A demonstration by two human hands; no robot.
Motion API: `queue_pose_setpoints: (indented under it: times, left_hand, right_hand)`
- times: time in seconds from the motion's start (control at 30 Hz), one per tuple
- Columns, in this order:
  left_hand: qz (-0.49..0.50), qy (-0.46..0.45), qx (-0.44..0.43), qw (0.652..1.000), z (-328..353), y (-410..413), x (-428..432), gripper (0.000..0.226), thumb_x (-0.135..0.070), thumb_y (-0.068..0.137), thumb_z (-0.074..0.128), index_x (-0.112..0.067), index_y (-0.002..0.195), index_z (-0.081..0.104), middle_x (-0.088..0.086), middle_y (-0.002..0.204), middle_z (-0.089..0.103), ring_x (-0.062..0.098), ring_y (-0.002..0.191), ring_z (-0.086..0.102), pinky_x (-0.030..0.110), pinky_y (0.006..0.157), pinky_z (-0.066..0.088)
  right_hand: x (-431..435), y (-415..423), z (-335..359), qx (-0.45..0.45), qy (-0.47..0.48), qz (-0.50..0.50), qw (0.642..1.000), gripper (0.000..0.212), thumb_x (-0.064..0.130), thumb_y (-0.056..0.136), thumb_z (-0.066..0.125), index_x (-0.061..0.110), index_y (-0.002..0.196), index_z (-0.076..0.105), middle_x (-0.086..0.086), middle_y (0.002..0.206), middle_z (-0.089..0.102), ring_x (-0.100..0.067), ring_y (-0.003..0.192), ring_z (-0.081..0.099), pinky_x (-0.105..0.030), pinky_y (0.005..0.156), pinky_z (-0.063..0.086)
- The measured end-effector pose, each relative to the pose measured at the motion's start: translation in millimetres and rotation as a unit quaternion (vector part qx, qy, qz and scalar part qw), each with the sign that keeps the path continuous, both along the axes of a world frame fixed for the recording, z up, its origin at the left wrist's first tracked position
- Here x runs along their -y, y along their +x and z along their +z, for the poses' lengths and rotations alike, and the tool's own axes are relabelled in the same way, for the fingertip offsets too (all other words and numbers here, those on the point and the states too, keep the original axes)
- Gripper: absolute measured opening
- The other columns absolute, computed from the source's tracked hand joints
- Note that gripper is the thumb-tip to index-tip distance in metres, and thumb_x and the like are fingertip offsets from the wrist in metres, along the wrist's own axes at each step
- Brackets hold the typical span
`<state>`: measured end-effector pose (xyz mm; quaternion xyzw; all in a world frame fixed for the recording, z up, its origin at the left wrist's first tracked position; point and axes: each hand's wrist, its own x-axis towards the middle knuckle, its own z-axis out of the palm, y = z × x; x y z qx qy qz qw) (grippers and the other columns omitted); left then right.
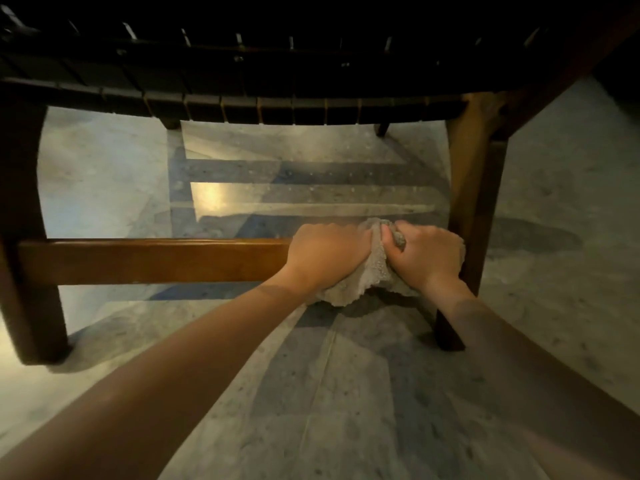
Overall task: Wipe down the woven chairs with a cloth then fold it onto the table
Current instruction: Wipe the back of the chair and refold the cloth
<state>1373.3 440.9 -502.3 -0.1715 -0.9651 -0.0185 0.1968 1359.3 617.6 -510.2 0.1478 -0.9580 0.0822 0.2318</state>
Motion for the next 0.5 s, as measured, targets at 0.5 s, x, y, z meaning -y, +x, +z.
queue_pose_setpoints:
  times: [0.5]
  left_hand:
    - [0.004, 0.020, 0.026, 0.999, -3, 28, 152, 0.060, -0.058, 0.093, 0.010, -0.022, 0.083, 0.057, -0.001, 0.073, 0.063, 0.019, 0.062, 0.060, 0.027, 0.055, 0.036]
  right_hand:
    - [126, 17, 7, 0.048, 0.030, 0.078, 0.995, 0.049, 0.050, 0.098, 0.030, 0.022, 0.076, 0.064, -0.002, 0.064, 0.066, -0.024, 0.059, 0.063, -0.028, 0.052, 0.029]
